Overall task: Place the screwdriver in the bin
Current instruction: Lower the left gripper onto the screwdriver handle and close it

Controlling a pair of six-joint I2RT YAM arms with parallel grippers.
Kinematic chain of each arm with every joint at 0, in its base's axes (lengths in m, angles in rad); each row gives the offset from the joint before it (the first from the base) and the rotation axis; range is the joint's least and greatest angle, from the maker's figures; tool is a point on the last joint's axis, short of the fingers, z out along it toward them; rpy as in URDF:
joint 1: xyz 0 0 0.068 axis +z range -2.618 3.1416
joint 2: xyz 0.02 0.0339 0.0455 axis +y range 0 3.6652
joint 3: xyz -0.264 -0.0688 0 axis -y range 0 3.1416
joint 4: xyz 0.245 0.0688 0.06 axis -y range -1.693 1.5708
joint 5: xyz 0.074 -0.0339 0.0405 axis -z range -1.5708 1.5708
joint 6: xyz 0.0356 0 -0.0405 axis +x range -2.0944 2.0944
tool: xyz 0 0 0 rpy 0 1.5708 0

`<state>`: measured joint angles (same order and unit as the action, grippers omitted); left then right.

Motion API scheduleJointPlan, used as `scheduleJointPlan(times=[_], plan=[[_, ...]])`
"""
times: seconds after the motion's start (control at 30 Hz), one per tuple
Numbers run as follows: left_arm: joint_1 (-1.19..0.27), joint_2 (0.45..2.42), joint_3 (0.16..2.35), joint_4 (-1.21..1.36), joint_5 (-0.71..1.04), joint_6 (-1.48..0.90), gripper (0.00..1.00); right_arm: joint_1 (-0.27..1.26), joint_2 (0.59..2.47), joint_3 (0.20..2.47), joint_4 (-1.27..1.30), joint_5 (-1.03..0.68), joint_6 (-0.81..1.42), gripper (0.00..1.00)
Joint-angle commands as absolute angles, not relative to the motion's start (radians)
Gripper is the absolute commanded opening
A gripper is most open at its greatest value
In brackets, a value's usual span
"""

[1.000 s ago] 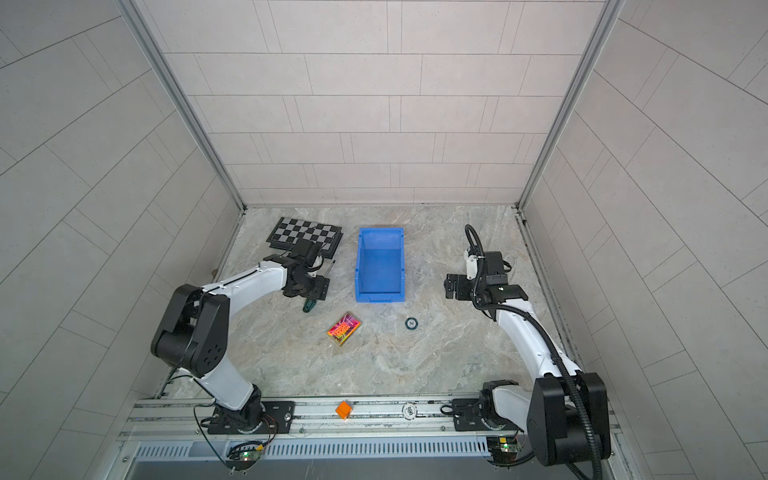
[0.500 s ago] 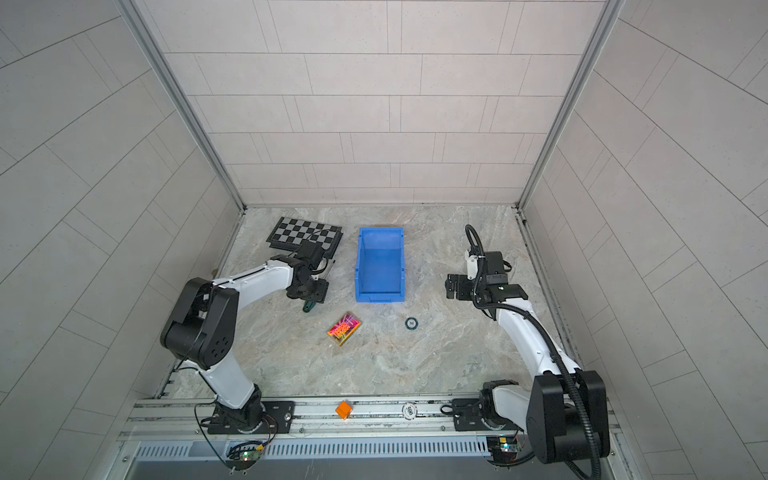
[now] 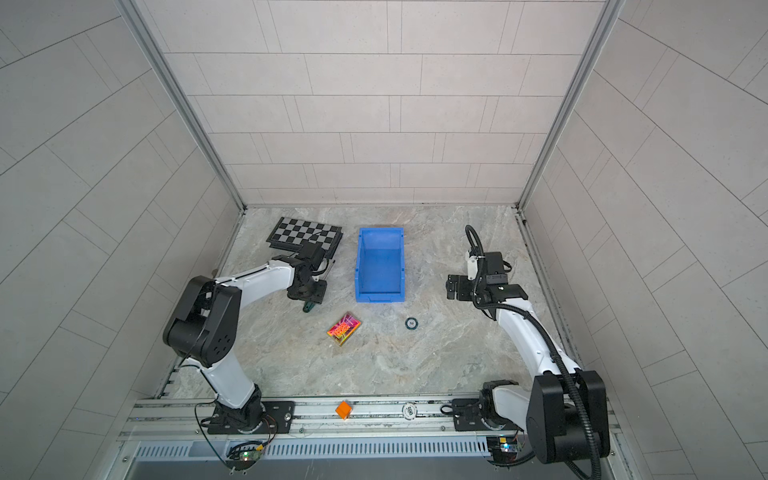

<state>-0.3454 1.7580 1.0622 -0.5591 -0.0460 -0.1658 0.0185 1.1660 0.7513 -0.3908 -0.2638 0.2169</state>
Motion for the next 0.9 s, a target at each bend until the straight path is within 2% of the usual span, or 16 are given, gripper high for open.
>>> scheduleJointPlan(times=[0.0,0.5,0.57,0.67,0.87], plan=[[-0.351,1.773,1.074,-0.583,-0.049,-0.166,0.52,0.014,1.155,0.755,-0.404,-0.247,0.209,0.99],[-0.351,1.790,1.083,-0.604,-0.081,-0.152,0.41,0.014,1.152,0.759,-0.407,-0.246,0.212,0.99],[-0.351,1.793,1.087,-0.604,-0.081,-0.152,0.41,0.014,1.152,0.760,-0.409,-0.244,0.212,0.99],[-0.351,1.797,1.095,-0.610,-0.084,-0.152,0.47,0.015,1.155,0.761,-0.407,-0.244,0.212,0.99],[-0.351,1.805,1.104,-0.619,-0.079,-0.149,0.41,0.015,1.158,0.762,-0.407,-0.243,0.209,0.99]])
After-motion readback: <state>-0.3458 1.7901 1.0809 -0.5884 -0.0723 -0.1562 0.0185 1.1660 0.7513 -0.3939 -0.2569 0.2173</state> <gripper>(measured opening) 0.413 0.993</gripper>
